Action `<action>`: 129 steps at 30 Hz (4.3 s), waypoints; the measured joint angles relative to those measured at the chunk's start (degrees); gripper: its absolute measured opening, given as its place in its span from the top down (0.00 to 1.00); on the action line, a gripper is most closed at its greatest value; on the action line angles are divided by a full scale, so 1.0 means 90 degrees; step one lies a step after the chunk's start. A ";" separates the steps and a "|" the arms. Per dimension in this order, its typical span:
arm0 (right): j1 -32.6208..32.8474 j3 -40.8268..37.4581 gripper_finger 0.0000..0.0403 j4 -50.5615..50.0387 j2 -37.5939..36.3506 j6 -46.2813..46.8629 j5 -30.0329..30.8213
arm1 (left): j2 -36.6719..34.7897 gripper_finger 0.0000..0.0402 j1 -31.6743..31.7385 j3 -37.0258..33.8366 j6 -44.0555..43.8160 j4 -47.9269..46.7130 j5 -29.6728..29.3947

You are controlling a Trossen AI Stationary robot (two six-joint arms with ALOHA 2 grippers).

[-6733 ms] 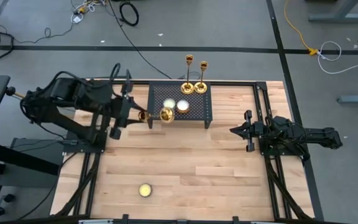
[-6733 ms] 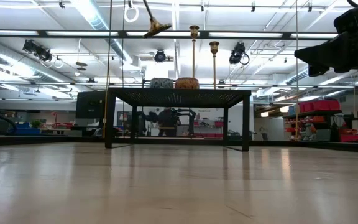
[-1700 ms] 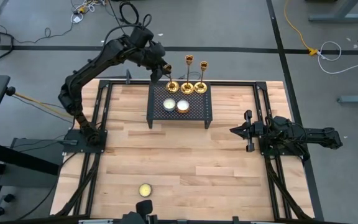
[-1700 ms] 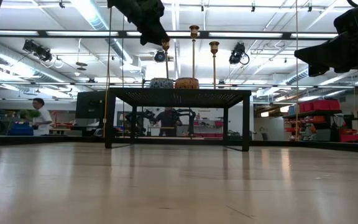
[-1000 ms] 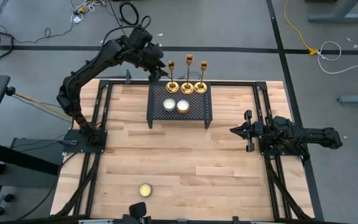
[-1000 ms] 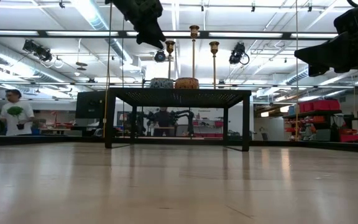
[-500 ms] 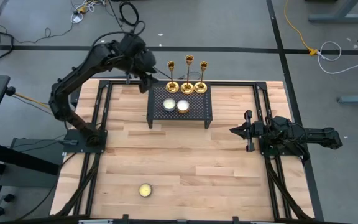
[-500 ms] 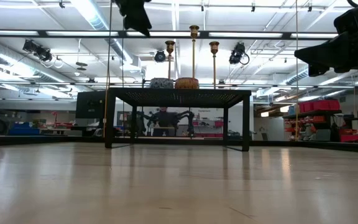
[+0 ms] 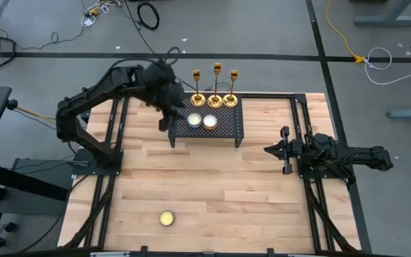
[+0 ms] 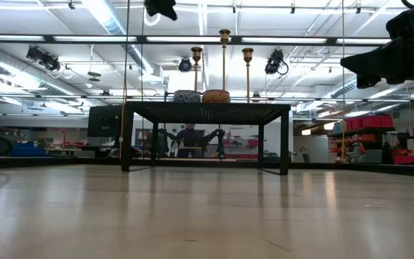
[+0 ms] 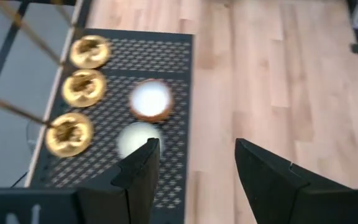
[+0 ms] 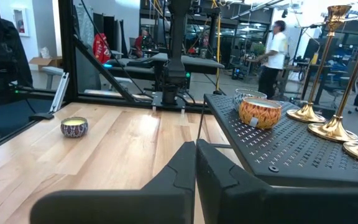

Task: Pick & Place candle stick holders
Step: Put the red scented candle on the shelf

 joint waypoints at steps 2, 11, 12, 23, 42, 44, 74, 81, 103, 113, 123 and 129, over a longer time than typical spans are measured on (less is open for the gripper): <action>-0.0001 0.0000 0.97 0.0002 0.0000 0.0001 0.0000 | 0.0000 0.47 -0.0205 0.0000 -0.0001 0.0004 -0.0001; 0.0000 0.0000 0.97 0.0000 0.0000 0.0001 0.0000 | 0.0000 0.50 -0.1108 0.0000 0.0004 0.0004 -0.0205; 0.0001 0.0000 0.97 0.0000 0.0000 0.0001 0.0000 | 0.0000 0.51 -0.1199 -0.0007 0.0029 0.0020 -0.0263; -0.0001 0.0000 0.97 0.0002 0.0000 0.0001 0.0000 | -0.0437 0.51 -0.1944 -0.1223 0.0233 0.0577 -0.0389; 0.0000 -0.0001 0.97 0.0002 0.0000 0.0001 0.0003 | -0.2056 0.51 -0.2602 -0.3724 -0.0163 0.1996 -0.0432; -0.0001 0.0000 0.97 0.0002 0.0000 0.0000 0.0002 | -0.2154 0.51 -0.2622 -0.3909 -0.0201 0.2249 -0.0437; -0.0001 0.0000 0.97 0.0002 0.0000 0.0001 0.0001 | -0.2747 0.51 -0.2902 -0.5339 -0.0502 0.3379 -0.0432; 0.0000 0.0000 0.97 0.0002 0.0000 0.0001 0.0002 | -0.2747 0.51 -0.2902 -0.5338 -0.0503 0.3377 -0.0432; 0.0001 -0.0002 0.97 0.0002 0.0000 0.0001 0.0002 | -0.2747 0.51 -0.3306 -0.5338 -0.0663 0.3383 -0.0429; 0.0001 -0.0001 0.97 0.0002 0.0000 0.0001 0.0002 | -0.2747 0.51 -0.3642 -0.5338 -0.0668 0.3410 -0.0432; -0.0001 0.0000 0.97 0.0001 0.0000 0.0001 0.0002 | -0.2739 0.51 -0.4057 -0.5338 -0.0836 0.3413 -0.0435; 0.0001 -0.0002 0.97 0.0002 0.0000 0.0001 0.0002 | -0.2737 0.51 -0.4296 -0.5338 -0.0877 0.3413 -0.0435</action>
